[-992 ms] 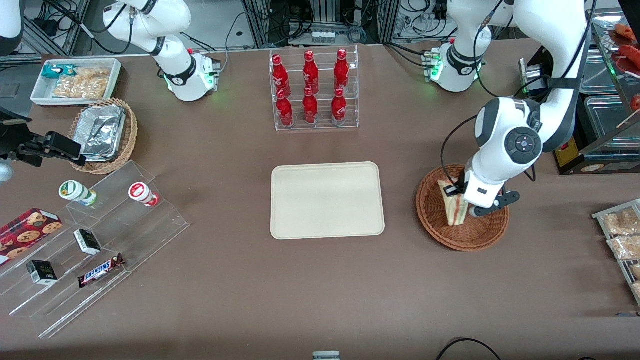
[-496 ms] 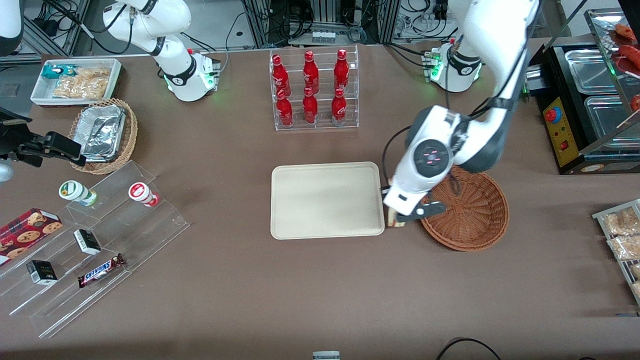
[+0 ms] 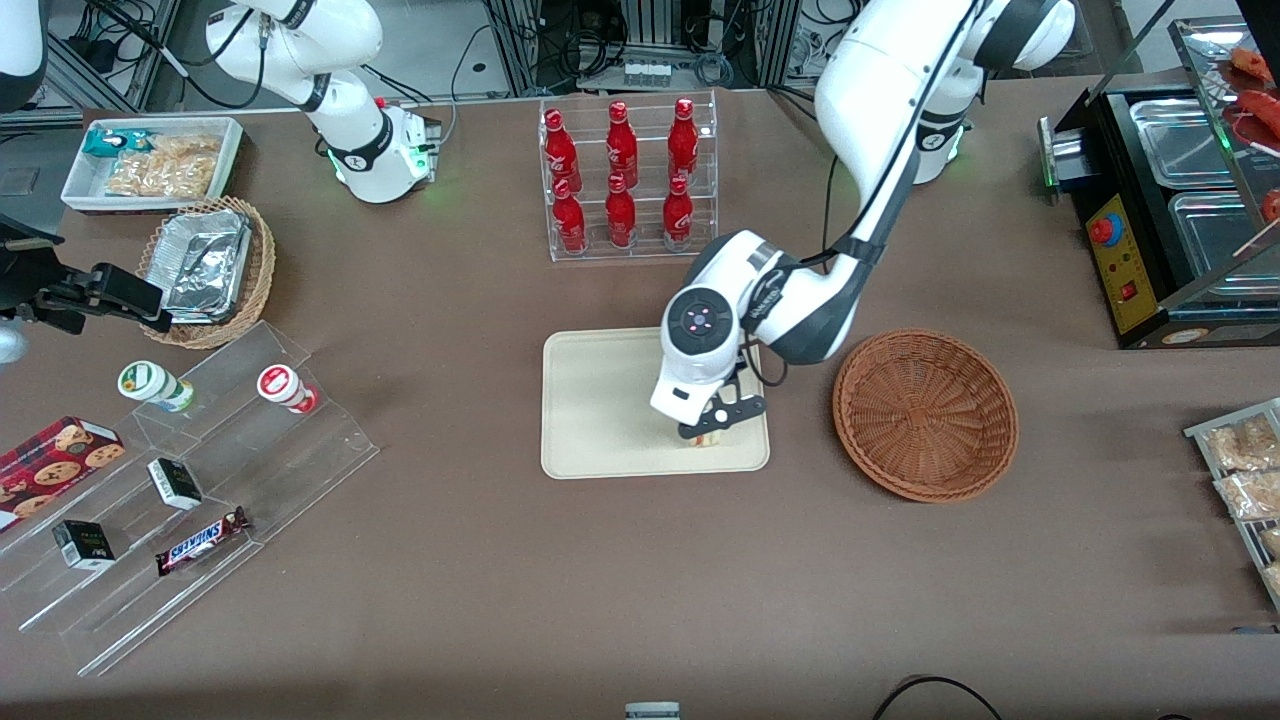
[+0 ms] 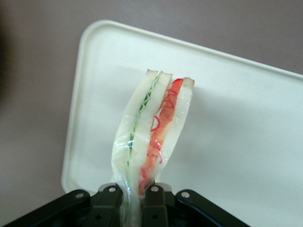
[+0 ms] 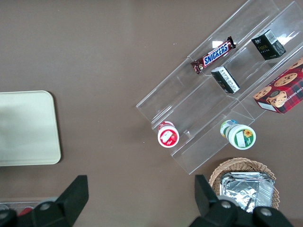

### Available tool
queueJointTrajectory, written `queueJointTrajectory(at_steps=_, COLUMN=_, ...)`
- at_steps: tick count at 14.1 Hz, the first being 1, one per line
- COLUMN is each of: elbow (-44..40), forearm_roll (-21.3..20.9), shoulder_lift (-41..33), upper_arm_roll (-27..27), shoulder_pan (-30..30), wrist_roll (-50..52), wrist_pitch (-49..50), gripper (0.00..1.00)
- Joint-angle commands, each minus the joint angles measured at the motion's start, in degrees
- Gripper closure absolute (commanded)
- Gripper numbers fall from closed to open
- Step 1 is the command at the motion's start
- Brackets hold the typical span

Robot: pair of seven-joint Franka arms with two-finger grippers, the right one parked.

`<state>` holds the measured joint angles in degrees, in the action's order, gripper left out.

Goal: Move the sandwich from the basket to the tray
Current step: 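Lift the sandwich and carry it over the cream tray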

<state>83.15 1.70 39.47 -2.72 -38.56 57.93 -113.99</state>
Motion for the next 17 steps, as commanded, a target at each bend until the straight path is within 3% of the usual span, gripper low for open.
queueJointTrajectory(at_steps=1, elbow=-2.6, forearm_roll=-0.2, shoulder_lift=2.4, upper_arm_roll=1.0, shoulder_pan=-4.6, wrist_roll=3.8, wrist_pitch=-3.0, gripper=0.92)
queueJointTrajectory(at_steps=6, elbow=-2.7, forearm_roll=-2.2, shoulder_lift=4.3, upper_arm_roll=1.2, shoulder_pan=-7.6, wrist_roll=7.8, wrist_pitch=-6.1, gripper=0.92)
queueJointTrajectory(at_steps=7, elbow=-2.5, forearm_roll=-3.4, shoulder_lift=4.5, upper_arm_roll=1.1, shoulder_pan=-7.6, wrist_roll=8.3, wrist_pitch=-6.6, gripper=0.90)
queueJointTrajectory(at_steps=8, elbow=-2.4, forearm_roll=-3.3, shoulder_lift=4.6, upper_arm_roll=1.1, shoulder_pan=-7.6, wrist_roll=8.4, wrist_pitch=-6.7, gripper=0.82)
queueJointTrajectory(at_steps=10, elbow=-2.4, forearm_roll=-2.7, shoulder_lift=5.0, upper_arm_roll=1.1, shoulder_pan=-7.1, wrist_roll=8.4, wrist_pitch=-6.9, gripper=0.00)
queueJointTrajectory(at_steps=17, elbow=-3.5, forearm_roll=-3.2, shoulder_lift=-0.3, upper_arm_roll=1.8, shoulder_pan=-7.0, wrist_roll=8.4, wrist_pitch=-3.8, gripper=0.00)
